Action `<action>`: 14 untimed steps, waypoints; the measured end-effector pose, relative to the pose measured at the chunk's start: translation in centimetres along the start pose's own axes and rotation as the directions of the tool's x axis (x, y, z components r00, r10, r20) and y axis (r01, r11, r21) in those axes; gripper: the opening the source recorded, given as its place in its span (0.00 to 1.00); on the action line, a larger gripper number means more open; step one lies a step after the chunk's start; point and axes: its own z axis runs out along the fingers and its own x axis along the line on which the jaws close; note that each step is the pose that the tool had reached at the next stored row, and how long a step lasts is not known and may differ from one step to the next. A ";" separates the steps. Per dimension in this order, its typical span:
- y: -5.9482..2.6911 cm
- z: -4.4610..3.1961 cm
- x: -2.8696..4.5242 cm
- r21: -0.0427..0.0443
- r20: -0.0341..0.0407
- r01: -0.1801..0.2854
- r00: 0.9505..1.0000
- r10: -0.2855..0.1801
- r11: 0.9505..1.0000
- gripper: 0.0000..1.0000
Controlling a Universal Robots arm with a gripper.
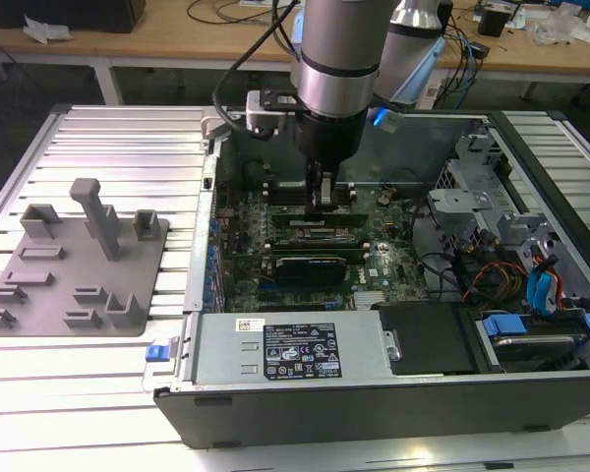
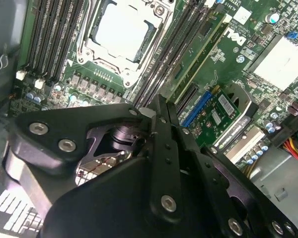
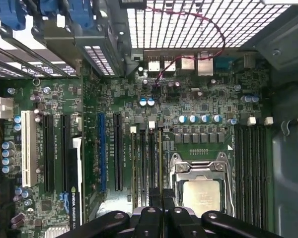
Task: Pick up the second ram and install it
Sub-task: 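Insert the second ram into the second slot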
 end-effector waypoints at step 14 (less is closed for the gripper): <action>-0.05 1.85 0.03 0.001 0.000 0.001 1.000 -0.001 1.000 0.09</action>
